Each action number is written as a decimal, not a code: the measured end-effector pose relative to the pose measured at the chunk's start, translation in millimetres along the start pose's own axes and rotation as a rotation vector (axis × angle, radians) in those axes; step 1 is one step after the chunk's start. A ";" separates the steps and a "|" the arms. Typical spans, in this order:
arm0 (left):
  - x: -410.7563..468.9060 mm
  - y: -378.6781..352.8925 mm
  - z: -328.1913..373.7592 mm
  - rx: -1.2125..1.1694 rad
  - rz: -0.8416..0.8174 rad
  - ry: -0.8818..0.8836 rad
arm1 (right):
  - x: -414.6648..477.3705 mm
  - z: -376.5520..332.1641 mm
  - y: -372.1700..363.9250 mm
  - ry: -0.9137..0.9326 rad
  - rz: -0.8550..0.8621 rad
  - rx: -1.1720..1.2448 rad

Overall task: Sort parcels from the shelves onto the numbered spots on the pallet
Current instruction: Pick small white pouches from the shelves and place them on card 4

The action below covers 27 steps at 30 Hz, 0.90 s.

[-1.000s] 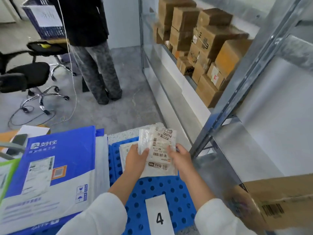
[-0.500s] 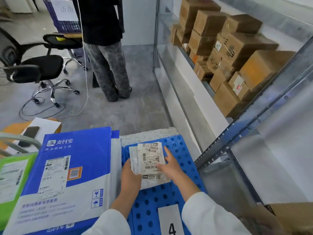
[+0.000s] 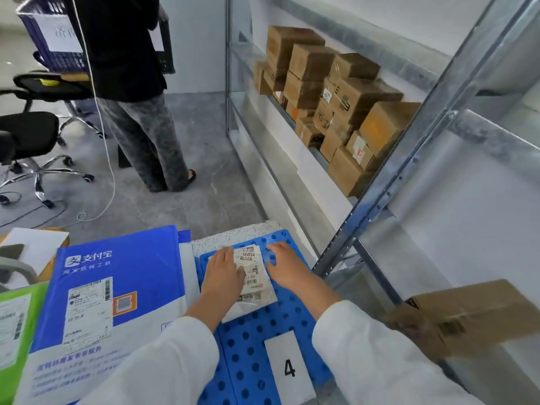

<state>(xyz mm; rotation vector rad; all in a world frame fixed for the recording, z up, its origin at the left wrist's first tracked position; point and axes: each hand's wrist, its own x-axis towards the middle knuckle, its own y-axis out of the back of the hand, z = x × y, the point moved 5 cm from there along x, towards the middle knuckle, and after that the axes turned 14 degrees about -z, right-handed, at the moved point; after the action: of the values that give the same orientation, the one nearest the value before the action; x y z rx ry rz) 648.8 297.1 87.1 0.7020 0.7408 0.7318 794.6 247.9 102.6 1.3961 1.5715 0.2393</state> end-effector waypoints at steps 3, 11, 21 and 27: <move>-11.9 18.1 9.9 0.107 -0.001 -0.076 | -21.8 -8.6 13.4 -0.004 0.052 -0.098; -99.3 33.1 53.5 0.349 0.060 -0.284 | -137.1 -13.9 13.8 0.046 0.220 -0.116; -283.7 21.0 158.8 0.522 0.124 -0.561 | -369.2 22.2 -2.2 -0.030 0.467 -0.204; -384.5 -14.4 217.7 0.670 0.081 -0.826 | -492.4 44.0 -26.5 -0.112 0.584 -0.129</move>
<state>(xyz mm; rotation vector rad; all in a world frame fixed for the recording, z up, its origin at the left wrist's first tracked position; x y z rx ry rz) 622.5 -75.4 323.7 1.5265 0.1693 0.1905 740.1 -193.8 319.4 1.7052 1.0081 0.5884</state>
